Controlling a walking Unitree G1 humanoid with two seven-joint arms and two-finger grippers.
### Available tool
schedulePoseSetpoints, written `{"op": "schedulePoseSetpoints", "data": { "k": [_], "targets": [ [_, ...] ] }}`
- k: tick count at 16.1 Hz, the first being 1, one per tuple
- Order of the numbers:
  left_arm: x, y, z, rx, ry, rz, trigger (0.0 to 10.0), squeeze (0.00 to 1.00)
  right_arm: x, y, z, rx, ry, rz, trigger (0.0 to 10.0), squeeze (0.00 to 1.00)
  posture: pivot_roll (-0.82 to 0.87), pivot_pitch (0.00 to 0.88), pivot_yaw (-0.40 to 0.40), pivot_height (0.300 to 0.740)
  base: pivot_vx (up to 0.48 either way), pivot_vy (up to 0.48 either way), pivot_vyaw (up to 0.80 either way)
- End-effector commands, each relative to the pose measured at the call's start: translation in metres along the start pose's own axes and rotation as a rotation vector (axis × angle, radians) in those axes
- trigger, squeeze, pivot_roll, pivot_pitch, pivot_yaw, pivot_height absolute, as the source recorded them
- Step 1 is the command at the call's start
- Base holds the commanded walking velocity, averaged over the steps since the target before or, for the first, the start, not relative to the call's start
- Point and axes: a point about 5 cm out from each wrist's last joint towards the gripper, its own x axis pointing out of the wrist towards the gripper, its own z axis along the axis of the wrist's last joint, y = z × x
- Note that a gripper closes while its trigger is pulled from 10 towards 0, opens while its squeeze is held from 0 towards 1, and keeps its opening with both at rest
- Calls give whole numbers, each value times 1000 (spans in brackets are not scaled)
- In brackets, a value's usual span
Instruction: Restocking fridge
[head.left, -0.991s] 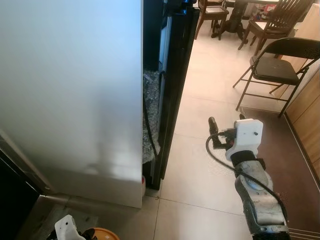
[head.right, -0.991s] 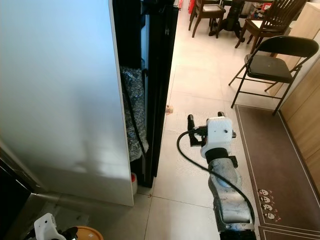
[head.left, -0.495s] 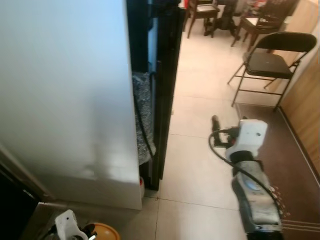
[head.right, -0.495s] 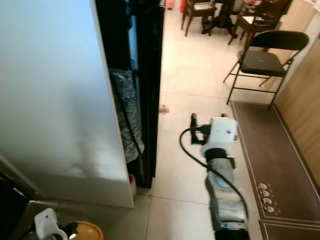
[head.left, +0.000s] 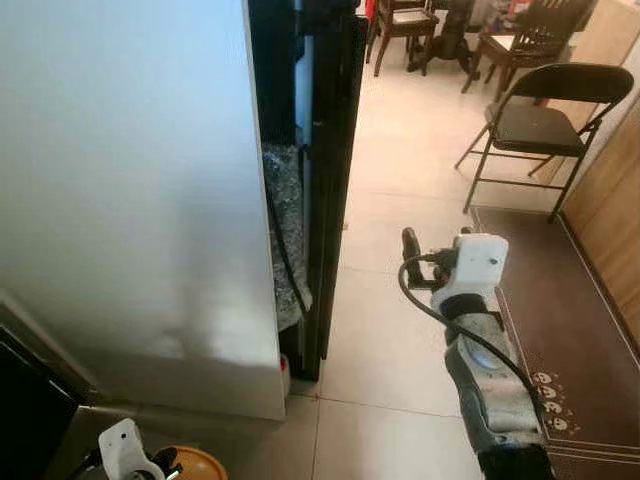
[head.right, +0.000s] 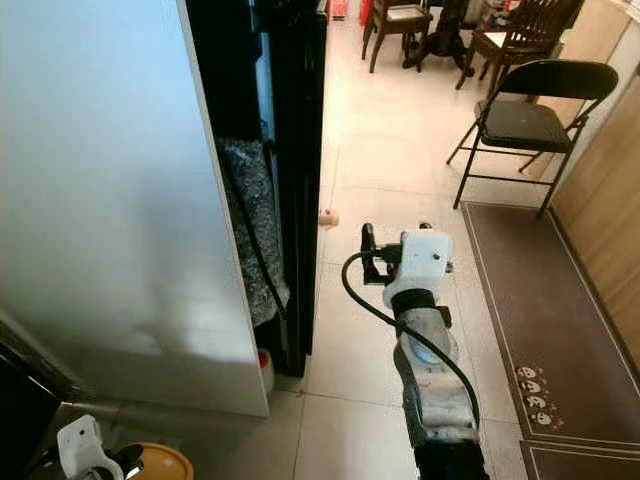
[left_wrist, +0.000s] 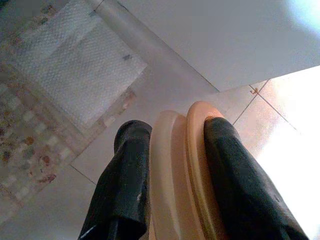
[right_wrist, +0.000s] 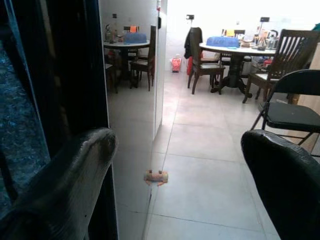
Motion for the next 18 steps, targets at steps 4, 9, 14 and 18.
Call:
{"op": "schedulePoseSetpoints", "data": {
  "k": [4,9,14,18],
  "targets": [
    [0,-3,-4,27,13,-7,10000,0,1,5,3,15,-19,12,10000,0,-216,3,22,740,0,0,0],
    [-1,-1,-6,38,19,-6,10000,0,-1,8,-1,11,-12,27,10000,0,-222,0,27,740,0,0,0],
    [-2,2,-11,55,34,-10,10000,0,-3,9,-3,6,-3,33,10000,0,-228,0,27,740,154,0,0],
    [-2,4,-14,55,44,-7,10000,0,1,14,-1,10,-7,56,10000,0,-203,6,18,740,256,0,0]
  ]
}}
